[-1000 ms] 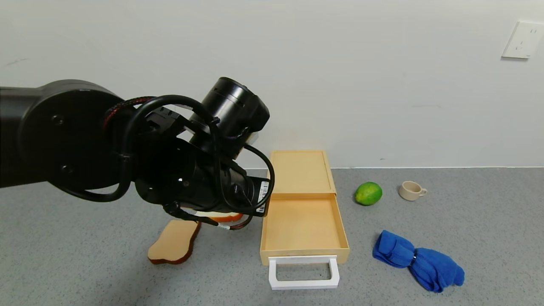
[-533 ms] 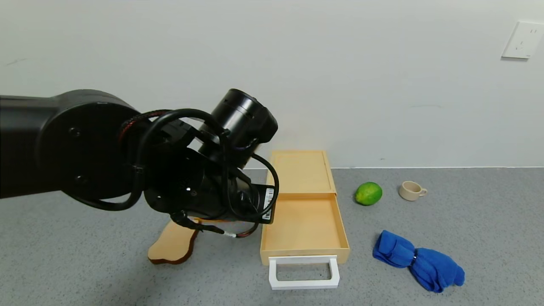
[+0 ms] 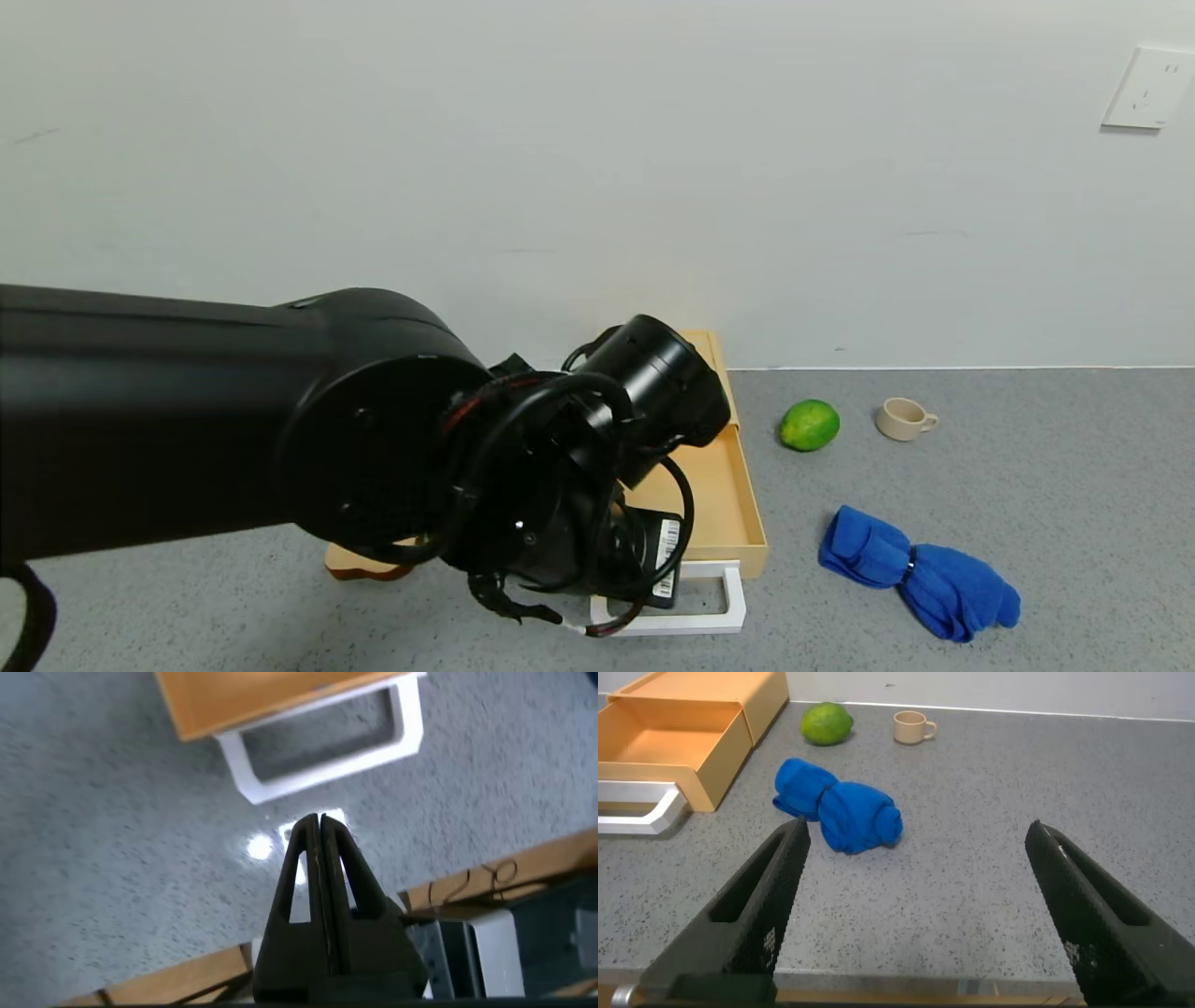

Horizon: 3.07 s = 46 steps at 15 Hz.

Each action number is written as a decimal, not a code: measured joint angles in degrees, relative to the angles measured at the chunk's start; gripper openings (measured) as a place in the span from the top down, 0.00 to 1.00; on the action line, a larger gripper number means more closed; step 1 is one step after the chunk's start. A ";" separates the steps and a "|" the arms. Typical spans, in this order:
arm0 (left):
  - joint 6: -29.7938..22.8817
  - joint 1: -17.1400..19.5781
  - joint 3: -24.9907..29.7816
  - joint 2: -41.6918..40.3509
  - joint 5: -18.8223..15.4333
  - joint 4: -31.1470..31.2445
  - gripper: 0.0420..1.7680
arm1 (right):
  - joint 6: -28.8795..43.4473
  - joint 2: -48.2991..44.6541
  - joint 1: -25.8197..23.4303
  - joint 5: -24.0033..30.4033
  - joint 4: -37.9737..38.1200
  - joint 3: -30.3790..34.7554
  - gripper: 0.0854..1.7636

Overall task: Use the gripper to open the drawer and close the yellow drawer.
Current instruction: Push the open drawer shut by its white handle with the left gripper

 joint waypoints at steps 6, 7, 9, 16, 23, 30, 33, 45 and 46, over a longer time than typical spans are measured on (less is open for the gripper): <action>-4.94 -2.32 -3.61 6.53 -1.88 0.41 0.96 | 0.00 0.00 0.00 0.00 -0.02 0.00 0.04; -5.55 -2.60 -4.02 7.77 -1.88 0.41 0.96 | -0.02 0.00 0.00 0.02 -0.02 0.00 0.04; -5.83 -2.77 -4.84 9.84 -1.90 0.24 0.96 | 0.00 0.00 0.00 0.00 -0.02 0.00 0.04; -9.09 -1.19 -7.88 14.88 -1.85 0.22 0.96 | 0.00 0.00 0.00 0.02 -0.02 0.00 0.04; -11.72 0.57 -11.13 19.24 -1.29 2.52 0.96 | -0.02 0.00 0.00 0.02 0.00 0.00 0.04; -13.09 1.56 -13.73 21.31 -1.05 4.55 0.96 | 0.02 0.00 0.00 0.02 -0.02 0.00 0.04; -13.13 2.32 -15.02 22.04 -0.88 4.52 0.96 | -0.02 0.00 0.00 0.02 -0.02 0.00 0.04; -10.47 5.07 -22.60 25.16 1.60 4.35 0.96 | 0.02 0.00 0.00 0.00 0.00 0.00 0.04; -10.12 5.29 -23.00 25.19 2.04 4.43 0.96 | 0.00 0.00 0.00 0.00 0.00 0.00 0.04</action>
